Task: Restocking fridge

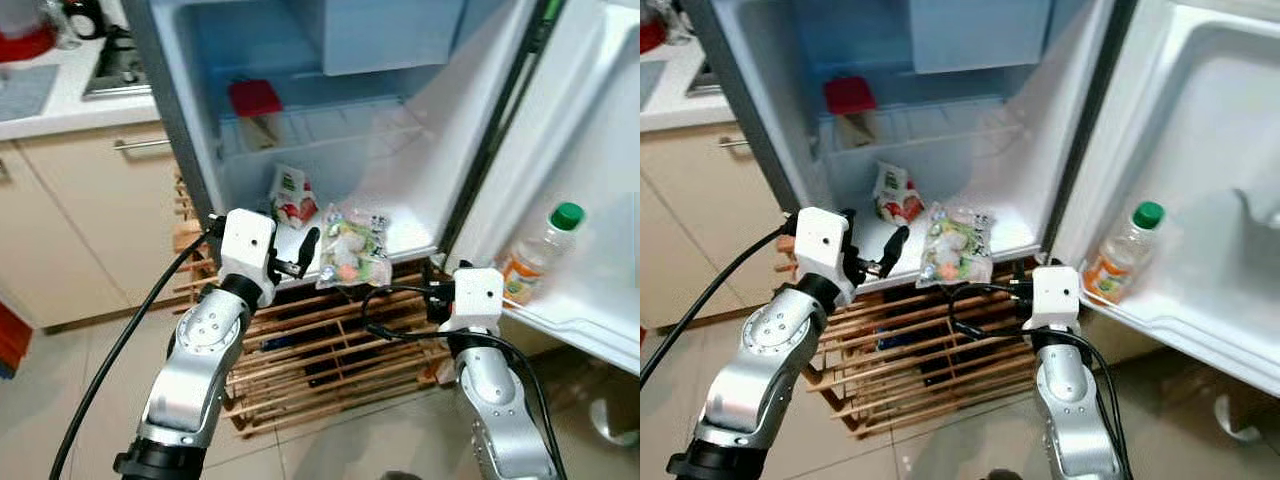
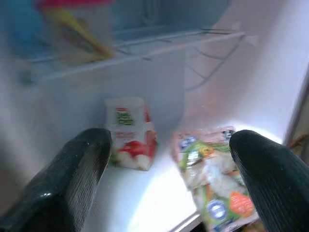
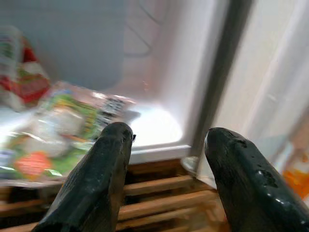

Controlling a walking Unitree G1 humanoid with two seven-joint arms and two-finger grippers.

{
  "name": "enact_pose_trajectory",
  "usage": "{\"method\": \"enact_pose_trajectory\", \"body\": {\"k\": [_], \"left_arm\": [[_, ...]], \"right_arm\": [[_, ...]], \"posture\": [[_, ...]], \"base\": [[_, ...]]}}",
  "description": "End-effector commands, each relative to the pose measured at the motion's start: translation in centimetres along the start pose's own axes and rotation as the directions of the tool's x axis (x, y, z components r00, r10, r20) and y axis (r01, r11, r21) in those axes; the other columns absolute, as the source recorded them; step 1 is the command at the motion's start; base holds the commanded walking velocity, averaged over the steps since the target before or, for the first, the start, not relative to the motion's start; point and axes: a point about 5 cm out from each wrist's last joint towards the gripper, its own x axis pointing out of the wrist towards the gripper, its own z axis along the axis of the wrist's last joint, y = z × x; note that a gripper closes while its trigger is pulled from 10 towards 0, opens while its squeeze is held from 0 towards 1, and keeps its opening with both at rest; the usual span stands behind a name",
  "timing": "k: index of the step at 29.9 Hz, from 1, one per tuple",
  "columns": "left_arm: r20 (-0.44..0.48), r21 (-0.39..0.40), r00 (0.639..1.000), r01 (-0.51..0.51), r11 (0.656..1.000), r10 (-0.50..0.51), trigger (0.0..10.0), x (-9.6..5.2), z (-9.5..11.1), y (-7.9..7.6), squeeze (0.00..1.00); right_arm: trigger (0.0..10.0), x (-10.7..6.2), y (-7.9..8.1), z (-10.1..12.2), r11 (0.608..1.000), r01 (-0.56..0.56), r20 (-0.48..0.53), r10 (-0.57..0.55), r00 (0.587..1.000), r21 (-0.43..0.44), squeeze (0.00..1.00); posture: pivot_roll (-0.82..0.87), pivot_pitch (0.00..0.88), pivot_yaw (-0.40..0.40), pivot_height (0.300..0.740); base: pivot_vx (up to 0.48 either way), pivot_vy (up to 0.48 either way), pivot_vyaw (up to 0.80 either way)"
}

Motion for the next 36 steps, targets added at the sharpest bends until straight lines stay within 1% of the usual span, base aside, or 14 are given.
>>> {"method": "enact_pose_trajectory", "body": {"k": [1, 2, 3, 5, 6, 9, 13, 14, 15, 17, 21, 29, 30, 36], "left_arm": [[-0.001, 0.006, 1.000, -0.017, 1.000, 0.017, 10.0, -0.1, -0.2, 0.4, 0.00], [0.000, 0.004, 1.000, -0.017, 1.000, 0.017, 10.0, -0.1, -0.2, 0.4, 0.00], [0.001, 0.003, 1.000, -0.019, 1.000, 0.019, 10.0, -0.1, -0.2, 0.5, 0.00], [0.002, 0.003, 1.000, -0.019, 1.000, 0.019, 10.0, 0.0, -0.3, 0.5, 0.00], [0.003, 0.003, 1.000, -0.019, 1.000, 0.019, 10.0, 0.0, -0.2, 0.5, 0.00], [0.005, 0.002, 1.000, -0.018, 1.000, 0.018, 10.0, 0.1, -0.2, 0.5, 0.00], [0.009, 0.002, 1.000, -0.020, 1.000, 0.020, 10.0, 0.3, -0.1, 0.6, 0.00], [0.009, 0.001, 1.000, -0.021, 1.000, 0.021, 10.0, 0.3, -0.2, 0.6, 0.00], [0.009, 0.001, 1.000, -0.021, 1.000, 0.021, 10.0, 0.3, -0.2, 0.6, 0.00], [0.010, -0.001, 1.000, -0.022, 1.000, 0.022, 10.0, 0.4, -0.2, 0.6, 0.00], [0.010, -0.002, 1.000, -0.017, 1.000, 0.017, 10.0, 0.5, -0.2, 0.5, 0.00], [0.009, -0.003, 1.000, -0.010, 1.000, 0.010, 10.0, 0.7, -0.2, 0.5, 0.00], [0.011, -0.003, 1.000, -0.008, 1.000, 0.008, 10.0, 0.9, -0.2, 0.5, 0.00], [0.017, 0.002, 1.000, -0.001, 1.000, 0.001, 10.0, 1.2, -0.1, 0.5, 0.00]], "right_arm": [[10.0, 0.3, 0.3, 0.2, 1.000, -0.014, -0.008, 0.014, 1.000, -0.004, 0.05], [10.0, 0.3, 0.3, 0.1, 1.000, -0.010, -0.011, 0.010, 1.000, -0.011, 0.15], [10.0, 0.4, 0.4, 0.0, 1.000, -0.010, -0.016, 0.009, 1.000, -0.016, 0.18], [10.0, 0.5, 0.3, 0.0, 1.000, -0.004, -0.019, 0.004, 1.000, -0.017, 0.20], [10.0, 0.5, 0.3, 0.1, 1.000, -0.004, -0.011, 0.004, 1.000, -0.020, 0.23], [10.0, 0.7, 0.3, 0.3, 1.000, 0.013, 0.008, -0.012, 1.000, -0.017, 0.22], [10.0, 1.1, 0.2, 0.1, 1.000, 0.027, -0.027, -0.027, 0.999, -0.005, 0.23], [10.0, 1.2, 0.2, 0.1, 1.000, 0.031, -0.033, -0.031, 0.999, -0.006, 0.25], [10.0, 1.2, 0.2, 0.0, 1.000, 0.031, -0.036, -0.031, 0.999, -0.007, 0.30], [10.0, 1.2, 0.2, -0.1, 0.999, 0.031, -0.034, -0.031, 0.999, -0.008, 0.37], [10.0, 1.3, 0.1, -0.1, 0.999, 0.036, -0.033, -0.036, 0.999, -0.011, 0.40], [10.0, 1.3, 0.0, -0.3, 0.999, 0.044, -0.038, -0.045, 0.998, -0.016, 0.42], [10.0, 1.2, 0.0, 0.0, 0.999, 0.044, -0.008, -0.044, 0.999, -0.029, 0.41], [10.0, 1.2, 0.0, 0.1, 0.999, 0.046, 0.006, -0.046, 0.999, -0.029, 0.40]], "posture": [[-0.05, 0.000, 0.041, 0.740], [-0.05, 0.000, 0.040, 0.740], [-0.05, 0.000, 0.040, 0.736], [-0.05, 0.000, 0.040, 0.727], [-0.05, 0.000, 0.040, 0.722], [-0.05, 0.000, 0.038, 0.718], [-0.05, 0.000, 0.037, 0.718], [-0.05, 0.000, 0.039, 0.713], [-0.04, 0.000, 0.039, 0.708], [-0.04, 0.000, 0.039, 0.693], [-0.05, 0.000, 0.042, 0.673], [-0.05, 0.000, 0.042, 0.644], [-0.05, 0.000, 0.041, 0.630], [-0.05, 0.000, 0.042, 0.625]], "base": [[0.000, 0.000, 0.54], [0.000, 0.000, 0.55], [0.000, 0.000, 0.00], [0.000, 0.000, 0.00], [0.000, 0.000, 0.00], [0.000, 0.000, 0.00], [0.000, 0.000, 0.00], [0.000, 0.000, 0.00], [0.000, 0.000, 0.00], [0.000, 0.000, 0.00], [0.000, 0.000, 0.00], [0.000, 0.000, 0.00], [0.000, 0.000, 0.00], [0.000, 0.000, 0.00]]}}
